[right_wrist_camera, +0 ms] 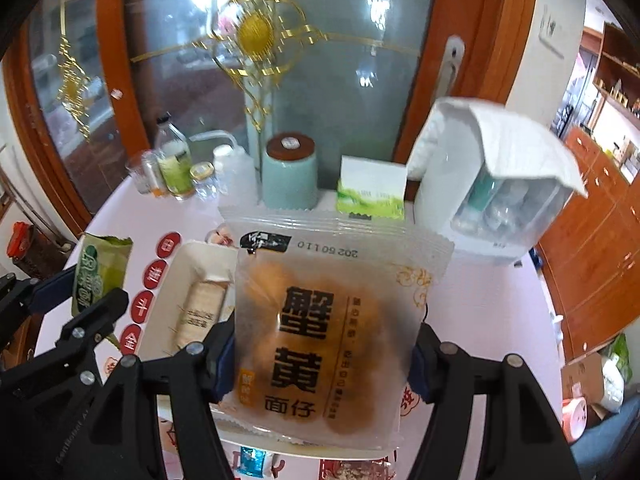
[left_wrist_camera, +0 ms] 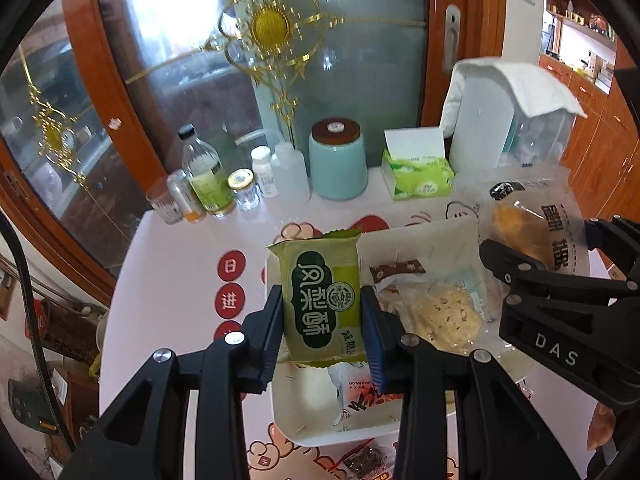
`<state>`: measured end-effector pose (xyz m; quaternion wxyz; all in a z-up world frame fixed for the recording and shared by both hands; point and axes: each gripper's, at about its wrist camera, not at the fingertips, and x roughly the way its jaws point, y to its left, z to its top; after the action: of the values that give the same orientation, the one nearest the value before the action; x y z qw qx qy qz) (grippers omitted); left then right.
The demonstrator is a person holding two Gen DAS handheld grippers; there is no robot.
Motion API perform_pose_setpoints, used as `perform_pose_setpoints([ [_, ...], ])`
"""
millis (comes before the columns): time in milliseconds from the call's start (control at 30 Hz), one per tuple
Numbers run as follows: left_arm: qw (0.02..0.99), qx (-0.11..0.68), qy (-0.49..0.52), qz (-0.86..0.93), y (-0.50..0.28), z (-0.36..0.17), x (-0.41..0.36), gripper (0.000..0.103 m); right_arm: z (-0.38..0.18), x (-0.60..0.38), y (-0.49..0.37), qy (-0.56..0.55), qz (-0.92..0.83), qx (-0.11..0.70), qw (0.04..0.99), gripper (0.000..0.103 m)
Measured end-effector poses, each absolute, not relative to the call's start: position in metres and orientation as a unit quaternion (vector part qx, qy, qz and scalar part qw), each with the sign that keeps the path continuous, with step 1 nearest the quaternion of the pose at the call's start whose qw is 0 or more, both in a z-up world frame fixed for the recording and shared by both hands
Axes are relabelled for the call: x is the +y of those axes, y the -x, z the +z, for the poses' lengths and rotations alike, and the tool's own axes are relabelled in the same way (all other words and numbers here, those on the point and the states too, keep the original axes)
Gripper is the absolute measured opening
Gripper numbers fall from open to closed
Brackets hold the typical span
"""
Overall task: Organize snacks
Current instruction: 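Carry both packs over the white tray and open both tools to drop them, then move both tools back toward the blue packet and remaining snacks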
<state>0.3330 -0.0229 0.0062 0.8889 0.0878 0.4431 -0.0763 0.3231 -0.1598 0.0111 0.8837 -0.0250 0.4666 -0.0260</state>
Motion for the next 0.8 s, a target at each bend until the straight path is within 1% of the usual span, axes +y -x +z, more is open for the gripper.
perform_pose_setpoints([
  [67, 0.884, 0.453, -0.092, -0.075, -0.339, -0.004, -0.026, 0.037, 0.0, -0.163, -0.328, 0.019, -0.025, 0.478, 0.878, 0.072],
  [100, 0.882, 0.456, -0.095, -0.076, -0.341, -0.008, -0.027, 0.044, -0.004, -0.164, -0.33, 0.014, -0.025, 0.483, 0.875, 0.074],
  [133, 0.88, 0.459, -0.098, -0.076, -0.343, -0.011, -0.029, 0.061, -0.007, -0.165, -0.332, 0.011, -0.024, 0.486, 0.874, 0.075],
  [167, 0.879, 0.46, -0.103, -0.071, -0.343, -0.013, -0.03, 0.065, -0.011, -0.167, -0.334, 0.007, -0.024, 0.489, 0.872, 0.076],
  [233, 0.881, 0.455, -0.114, -0.065, -0.342, -0.015, -0.031, 0.085, -0.016, -0.17, -0.337, 0.001, -0.027, 0.497, 0.867, 0.078],
  [300, 0.883, 0.449, -0.115, -0.07, -0.34, -0.015, -0.032, 0.091, -0.021, -0.175, -0.339, -0.01, -0.031, 0.502, 0.864, 0.081],
  [533, 0.88, 0.453, -0.12, -0.078, -0.333, -0.014, -0.034, 0.092, -0.013, -0.176, -0.334, -0.022, -0.037, 0.482, 0.875, 0.084],
  [800, 0.883, 0.447, -0.118, -0.079, -0.319, -0.005, -0.034, 0.092, -0.002, -0.173, -0.322, -0.022, -0.032, 0.481, 0.876, 0.085],
])
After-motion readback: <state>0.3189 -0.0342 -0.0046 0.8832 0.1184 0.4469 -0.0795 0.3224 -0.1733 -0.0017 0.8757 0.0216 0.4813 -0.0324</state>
